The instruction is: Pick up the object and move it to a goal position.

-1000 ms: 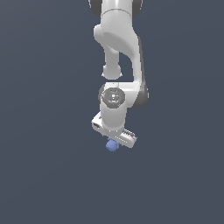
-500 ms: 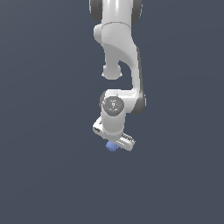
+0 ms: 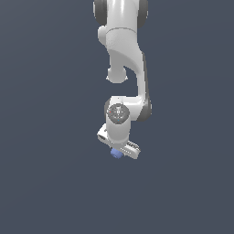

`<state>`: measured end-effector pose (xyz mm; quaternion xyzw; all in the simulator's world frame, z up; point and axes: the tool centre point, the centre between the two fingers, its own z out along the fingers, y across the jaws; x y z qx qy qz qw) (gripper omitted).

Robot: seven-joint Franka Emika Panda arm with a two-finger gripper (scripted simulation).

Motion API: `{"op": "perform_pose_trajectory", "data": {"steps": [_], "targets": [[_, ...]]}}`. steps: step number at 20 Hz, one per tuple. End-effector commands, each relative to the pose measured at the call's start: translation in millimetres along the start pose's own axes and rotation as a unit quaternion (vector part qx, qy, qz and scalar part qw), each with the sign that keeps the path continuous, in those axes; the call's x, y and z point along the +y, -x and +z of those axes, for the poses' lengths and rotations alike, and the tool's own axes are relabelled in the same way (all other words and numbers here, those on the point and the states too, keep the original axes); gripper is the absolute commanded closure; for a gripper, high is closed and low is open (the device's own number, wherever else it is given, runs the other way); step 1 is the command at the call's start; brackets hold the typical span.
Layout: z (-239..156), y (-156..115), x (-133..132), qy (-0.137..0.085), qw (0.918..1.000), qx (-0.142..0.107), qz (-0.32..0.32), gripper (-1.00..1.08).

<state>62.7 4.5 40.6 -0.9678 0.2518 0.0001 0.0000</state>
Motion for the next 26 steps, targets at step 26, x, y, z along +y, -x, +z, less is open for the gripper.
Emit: {"op": "perform_pose_trajectory", "data": {"steps": [26], "targets": [[-66.4, -31.9, -16.6, 0.0, 1.0, 0.0, 0.0, 1.08]]}}
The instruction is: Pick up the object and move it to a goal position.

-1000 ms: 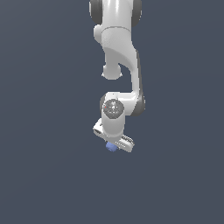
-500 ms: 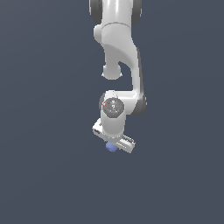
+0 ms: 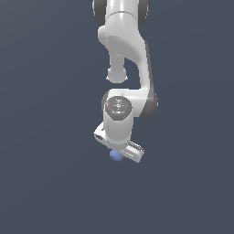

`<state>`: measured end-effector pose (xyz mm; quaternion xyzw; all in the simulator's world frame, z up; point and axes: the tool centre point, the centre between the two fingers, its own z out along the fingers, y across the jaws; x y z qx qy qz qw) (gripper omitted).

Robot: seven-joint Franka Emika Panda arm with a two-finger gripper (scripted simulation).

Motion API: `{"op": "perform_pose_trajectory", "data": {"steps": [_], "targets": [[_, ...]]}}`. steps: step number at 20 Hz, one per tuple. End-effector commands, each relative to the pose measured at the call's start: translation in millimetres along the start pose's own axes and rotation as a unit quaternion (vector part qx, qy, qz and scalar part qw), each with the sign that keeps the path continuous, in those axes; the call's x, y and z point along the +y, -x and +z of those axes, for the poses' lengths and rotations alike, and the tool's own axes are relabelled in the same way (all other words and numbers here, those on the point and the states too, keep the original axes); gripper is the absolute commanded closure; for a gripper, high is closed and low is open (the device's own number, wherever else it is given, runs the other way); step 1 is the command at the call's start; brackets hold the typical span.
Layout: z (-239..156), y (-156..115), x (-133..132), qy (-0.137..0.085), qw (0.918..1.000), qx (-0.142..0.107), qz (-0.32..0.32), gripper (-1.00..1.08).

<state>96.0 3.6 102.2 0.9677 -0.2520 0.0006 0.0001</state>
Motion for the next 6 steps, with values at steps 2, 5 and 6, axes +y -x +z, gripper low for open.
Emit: {"op": "perform_pose_trajectory", "data": {"steps": [2, 5, 6], "targets": [[-8.4, -4.5, -2.5, 0.0, 1.0, 0.0, 0.0, 1.08], [-10.9, -6.1, -3.3, 0.0, 1.0, 0.0, 0.0, 1.08], [-11.2, -6.2, -3.5, 0.0, 1.0, -0.001, 0.0, 1.08]]}}
